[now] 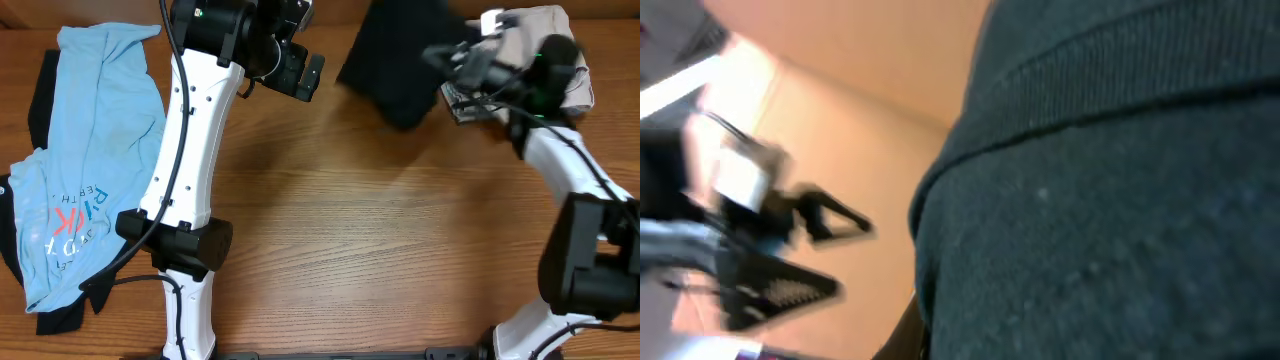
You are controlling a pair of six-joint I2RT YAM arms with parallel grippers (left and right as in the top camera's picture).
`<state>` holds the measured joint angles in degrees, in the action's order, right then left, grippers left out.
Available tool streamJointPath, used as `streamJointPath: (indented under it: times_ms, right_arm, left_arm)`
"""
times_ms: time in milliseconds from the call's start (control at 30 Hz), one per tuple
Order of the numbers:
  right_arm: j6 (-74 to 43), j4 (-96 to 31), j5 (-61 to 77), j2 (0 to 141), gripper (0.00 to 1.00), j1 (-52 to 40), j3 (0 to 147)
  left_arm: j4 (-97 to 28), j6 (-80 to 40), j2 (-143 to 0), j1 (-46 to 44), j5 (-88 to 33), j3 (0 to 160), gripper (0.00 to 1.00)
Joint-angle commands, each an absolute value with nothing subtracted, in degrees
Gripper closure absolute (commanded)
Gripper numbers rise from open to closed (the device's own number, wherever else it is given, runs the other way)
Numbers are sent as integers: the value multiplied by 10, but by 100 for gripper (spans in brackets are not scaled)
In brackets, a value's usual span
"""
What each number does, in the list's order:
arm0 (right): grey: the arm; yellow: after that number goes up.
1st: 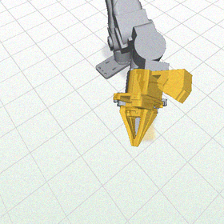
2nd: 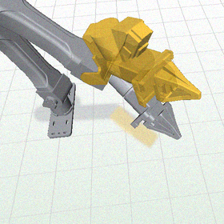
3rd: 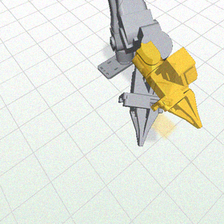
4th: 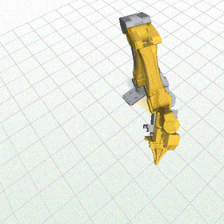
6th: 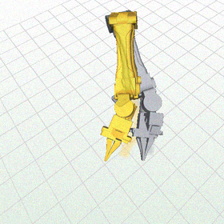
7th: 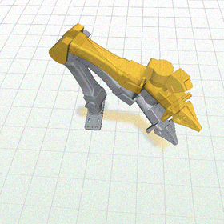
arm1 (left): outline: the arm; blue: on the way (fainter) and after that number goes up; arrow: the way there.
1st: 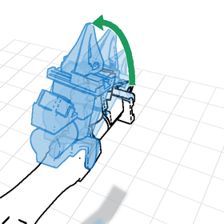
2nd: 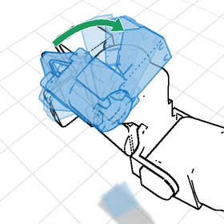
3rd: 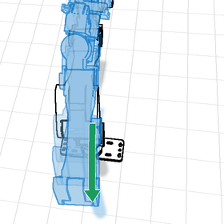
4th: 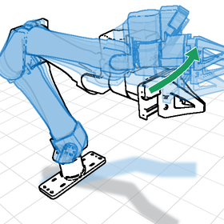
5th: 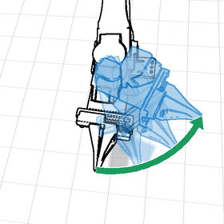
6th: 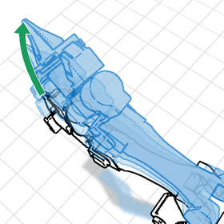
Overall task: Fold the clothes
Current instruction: 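Grasp the folded black shirt with the right gripper and lift it, then place the folded black shirt on the beige stack and release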
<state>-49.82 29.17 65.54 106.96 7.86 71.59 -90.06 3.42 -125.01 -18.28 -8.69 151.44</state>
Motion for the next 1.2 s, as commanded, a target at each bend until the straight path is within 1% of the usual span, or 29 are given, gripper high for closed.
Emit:
streamJointPath:
  times_ms: [0, 333, 633, 900, 1033, 1133, 1167]
  right_arm:
    - [-664, 337, 603, 1055, 96, 120, 722]
    - [-672, 338, 417, 1055, 96, 196, 722]
    - [-671, 341, 280, 1056, 96, 207, 722]
    - [-641, 343, 232, 1080, 96, 207, 722]
    - [-594, 336, 237, 1121, 96, 207, 722]
    - [-563, 305, 251, 1154, 96, 208, 722]
    - [-554, 289, 252, 1164, 88, 208, 722]
  left_arm:
    - [-900, 43, -1253, -183, -83, 1512, 0]
    - [-900, 43, -1253, -183, -83, 1512, 0]
    - [-900, 43, -1253, -183, -83, 1512, 0]
    - [-897, 43, -1253, -183, -83, 1512, 0]
    - [-897, 43, -1254, -183, -70, 1511, 0]
    - [-897, 43, -1254, -183, -66, 1511, 0]
    - [-897, 43, -1254, -183, -66, 1511, 0]
